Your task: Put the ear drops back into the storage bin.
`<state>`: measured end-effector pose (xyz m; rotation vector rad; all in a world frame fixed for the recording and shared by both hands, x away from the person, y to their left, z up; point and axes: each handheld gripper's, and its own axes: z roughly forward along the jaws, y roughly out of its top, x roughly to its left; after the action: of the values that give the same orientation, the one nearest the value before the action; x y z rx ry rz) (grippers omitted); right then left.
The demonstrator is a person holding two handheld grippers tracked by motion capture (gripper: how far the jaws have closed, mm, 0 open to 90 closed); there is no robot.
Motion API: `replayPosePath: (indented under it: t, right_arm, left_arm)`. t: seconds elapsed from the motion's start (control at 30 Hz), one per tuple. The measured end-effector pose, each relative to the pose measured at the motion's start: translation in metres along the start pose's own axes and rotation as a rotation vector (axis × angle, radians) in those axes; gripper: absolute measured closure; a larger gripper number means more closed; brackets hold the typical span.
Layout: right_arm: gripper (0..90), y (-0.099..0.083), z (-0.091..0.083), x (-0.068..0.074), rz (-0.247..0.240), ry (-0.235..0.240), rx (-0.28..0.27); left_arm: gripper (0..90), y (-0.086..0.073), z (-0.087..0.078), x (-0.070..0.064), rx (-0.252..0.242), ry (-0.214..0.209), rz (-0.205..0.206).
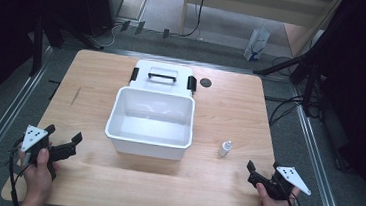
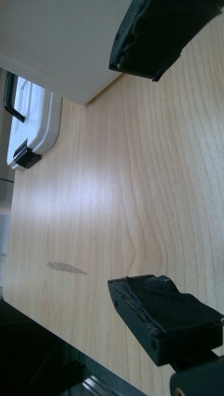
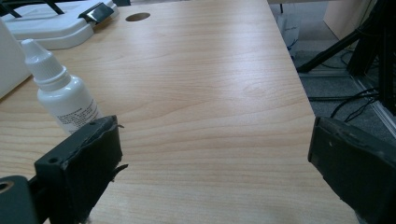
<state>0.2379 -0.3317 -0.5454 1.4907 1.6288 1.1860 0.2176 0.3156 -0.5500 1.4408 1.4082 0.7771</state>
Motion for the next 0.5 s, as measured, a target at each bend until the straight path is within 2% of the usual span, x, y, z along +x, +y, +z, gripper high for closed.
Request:
replayPosePath:
  t: [0.17,0.3,0.33,0.37,0.4,0.5]
  right_arm:
    - [3.7,0.001,0.002,0.0,0.005,-0.005,0.023]
    - [4.7,0.003,0.005,0.002,-0.021,0.005,0.062]
    - [5.2,0.004,0.007,0.003,-0.045,0.024,0.098]
    - [5.2,0.004,0.007,0.003,-0.045,0.024,0.098]
    - [5.6,0.006,0.009,0.006,-0.084,0.034,0.142]
    - [6.0,0.013,0.01,0.01,-0.135,0.055,0.198]
  left_arm:
    - [0.4,0.0,0.0,0.0,0.001,-0.002,0.0]
    - [0.4,0.0,0.001,-0.001,0.007,-0.004,0.006]
    - [0.4,0.0,0.001,-0.001,0.006,-0.006,0.008]
    - [0.4,0.0,0.001,-0.001,0.006,-0.007,0.008]
    - [0.4,0.001,0.002,-0.001,0.007,-0.009,0.007]
    - [0.4,0.001,0.002,-0.001,0.009,-0.01,0.006]
